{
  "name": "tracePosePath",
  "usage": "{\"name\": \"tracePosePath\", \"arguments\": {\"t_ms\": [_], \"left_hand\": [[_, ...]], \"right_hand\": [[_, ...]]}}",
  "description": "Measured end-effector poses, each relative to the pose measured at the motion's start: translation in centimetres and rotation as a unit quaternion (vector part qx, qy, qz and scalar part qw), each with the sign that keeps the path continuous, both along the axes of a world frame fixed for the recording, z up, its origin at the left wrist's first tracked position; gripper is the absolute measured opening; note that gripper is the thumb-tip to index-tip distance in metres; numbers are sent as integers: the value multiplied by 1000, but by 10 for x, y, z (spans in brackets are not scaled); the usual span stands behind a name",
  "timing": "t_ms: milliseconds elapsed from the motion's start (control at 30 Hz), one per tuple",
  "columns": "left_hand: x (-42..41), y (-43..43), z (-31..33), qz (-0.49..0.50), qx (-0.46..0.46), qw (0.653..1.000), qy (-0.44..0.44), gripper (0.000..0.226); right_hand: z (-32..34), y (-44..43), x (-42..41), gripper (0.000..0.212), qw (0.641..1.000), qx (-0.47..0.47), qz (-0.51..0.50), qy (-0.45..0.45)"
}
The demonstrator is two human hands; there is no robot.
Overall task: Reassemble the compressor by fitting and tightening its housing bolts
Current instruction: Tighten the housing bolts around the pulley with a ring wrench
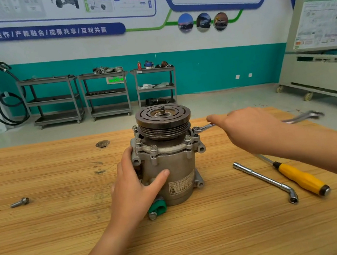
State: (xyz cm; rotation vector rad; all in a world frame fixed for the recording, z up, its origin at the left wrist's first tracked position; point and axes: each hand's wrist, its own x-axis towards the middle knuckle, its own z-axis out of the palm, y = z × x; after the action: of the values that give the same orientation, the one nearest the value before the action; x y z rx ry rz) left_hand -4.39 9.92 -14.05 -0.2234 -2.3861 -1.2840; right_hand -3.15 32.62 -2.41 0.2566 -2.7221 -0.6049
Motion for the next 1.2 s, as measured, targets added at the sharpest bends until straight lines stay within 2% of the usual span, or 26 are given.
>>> {"name": "tracePosePath", "arguments": {"t_ms": [133, 233, 333, 400, 500, 600, 733, 767, 867, 1067, 1133, 1167, 1200], "left_hand": [[-1, -1, -1, 3, -4, 1000, 0, 99], [-1, -1, -1, 6, -6, 1000, 1, 99], [-2, -1, -1, 5, -5, 1000, 3, 99], [-2, -1, -1, 5, -5, 1000, 3, 99], [-1, -1, -1, 6, -6, 1000, 0, 100], [-2, -1, -1, 7, -9, 1000, -1, 100], [-1, -1, 1, 7, -7, 1000, 0, 99], [-1, -1, 1, 7, -7, 1000, -1, 99], [0, -1, 1, -1, -7, 1000, 0, 98], [1, -2, 2, 5, -7, 1000, -2, 101], [2, -2, 5, -3, -4, 1000, -12, 99], [3, -3, 7, -4, -11, 1000, -21, 98], [5, -4, 10, 2, -25, 999, -24, 96]], "right_hand": [[7, 1, -9, 55, 999, 25, 22, 14], [12, 0, -13, 41, 998, 66, 20, -6], [19, -3, -8, 21, 997, 68, 18, -29], [19, -9, 0, 15, 997, 69, 19, -35], [12, -25, 16, 13, 998, 40, -18, -53], [9, -43, 28, 30, 997, 50, -26, -61], [11, -64, 36, 18, 994, 60, -4, -96], [13, -66, 37, 20, 994, 48, -6, -96], [25, -54, 35, 35, 998, -21, -10, -66], [30, -18, 32, 25, 981, -189, -12, -29], [29, -11, 30, 19, 945, -323, -5, -53], [30, -8, 30, 18, 905, -420, 0, -65], [30, -6, 30, 18, 849, -523, 5, -76]]}}
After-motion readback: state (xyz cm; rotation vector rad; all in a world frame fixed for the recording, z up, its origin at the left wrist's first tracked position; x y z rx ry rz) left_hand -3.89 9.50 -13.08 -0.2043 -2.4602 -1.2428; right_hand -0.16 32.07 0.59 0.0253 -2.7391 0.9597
